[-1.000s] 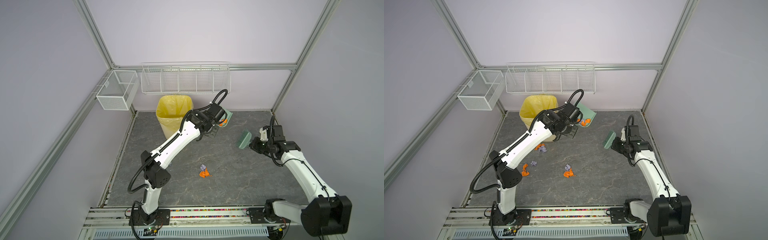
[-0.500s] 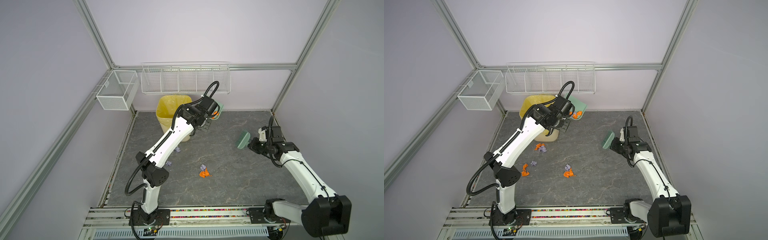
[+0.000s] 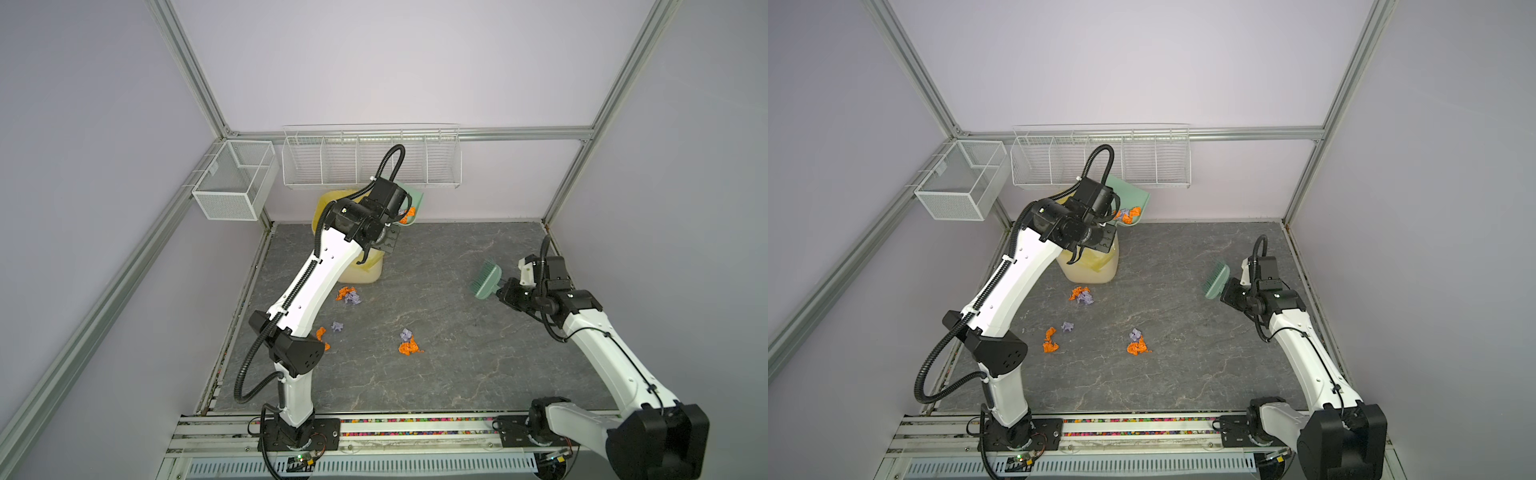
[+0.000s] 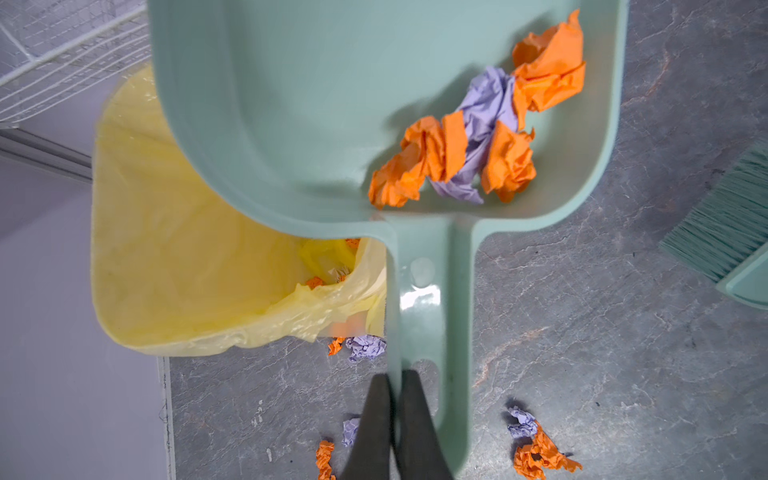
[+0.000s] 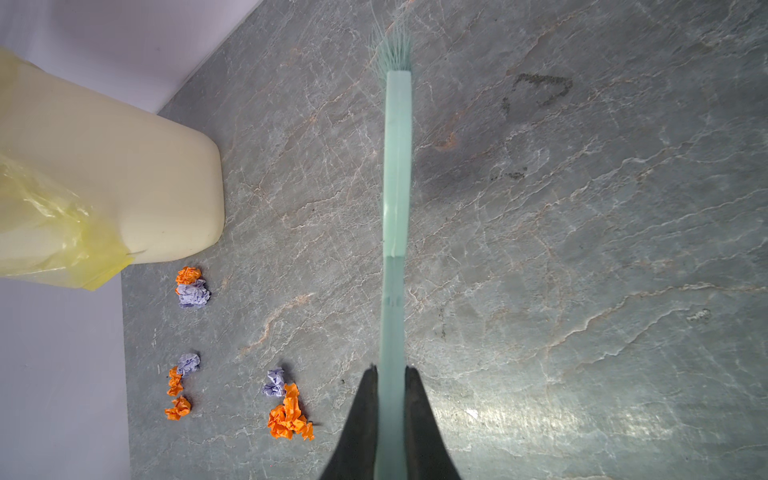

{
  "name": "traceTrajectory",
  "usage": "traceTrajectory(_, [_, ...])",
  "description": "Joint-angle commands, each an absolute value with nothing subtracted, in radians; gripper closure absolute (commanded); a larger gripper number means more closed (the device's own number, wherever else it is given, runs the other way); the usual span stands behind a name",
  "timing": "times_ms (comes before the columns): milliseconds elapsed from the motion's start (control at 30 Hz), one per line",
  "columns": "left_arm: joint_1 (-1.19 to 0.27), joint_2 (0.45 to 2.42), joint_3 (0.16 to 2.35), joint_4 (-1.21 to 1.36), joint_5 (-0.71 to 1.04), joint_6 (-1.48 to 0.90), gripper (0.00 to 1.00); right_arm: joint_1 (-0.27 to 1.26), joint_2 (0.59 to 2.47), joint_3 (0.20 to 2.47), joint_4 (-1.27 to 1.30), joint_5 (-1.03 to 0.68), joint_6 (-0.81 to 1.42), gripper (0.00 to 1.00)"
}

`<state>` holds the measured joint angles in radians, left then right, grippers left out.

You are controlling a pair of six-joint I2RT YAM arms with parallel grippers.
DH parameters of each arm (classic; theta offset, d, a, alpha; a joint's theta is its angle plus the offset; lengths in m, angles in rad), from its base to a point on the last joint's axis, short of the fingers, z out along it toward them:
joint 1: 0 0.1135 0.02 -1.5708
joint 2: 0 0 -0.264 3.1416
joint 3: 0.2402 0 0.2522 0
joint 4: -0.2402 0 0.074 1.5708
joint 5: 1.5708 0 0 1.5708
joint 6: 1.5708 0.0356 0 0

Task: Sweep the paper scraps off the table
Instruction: 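Raise the dustpan over the yellow bin's opening with the left gripper, then tilt the dustpan over the yellow bin with the left gripper to dump scraps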

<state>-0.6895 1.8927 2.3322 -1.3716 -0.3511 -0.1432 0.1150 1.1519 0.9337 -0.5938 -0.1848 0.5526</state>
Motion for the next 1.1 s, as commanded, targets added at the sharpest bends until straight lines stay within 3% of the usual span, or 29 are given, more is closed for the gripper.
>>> traceTrajectory(0, [-0.668,1.846,2.359,-1.406,-0.352,-0.133,1.00,0.123,1.131,0.915,-0.591,-0.207,0.555,0.93])
traceTrajectory(633, [-0.526,1.747,2.184,-1.381,-0.384,-0.121,1.00,0.127,1.107,0.893,-0.576,-0.254,0.585,0.93])
traceTrajectory(1067, [-0.515,1.758,2.097,-1.407,-0.732,-0.102,1.00,0.130,1.137,0.909,-0.540,-0.302,0.612,0.93])
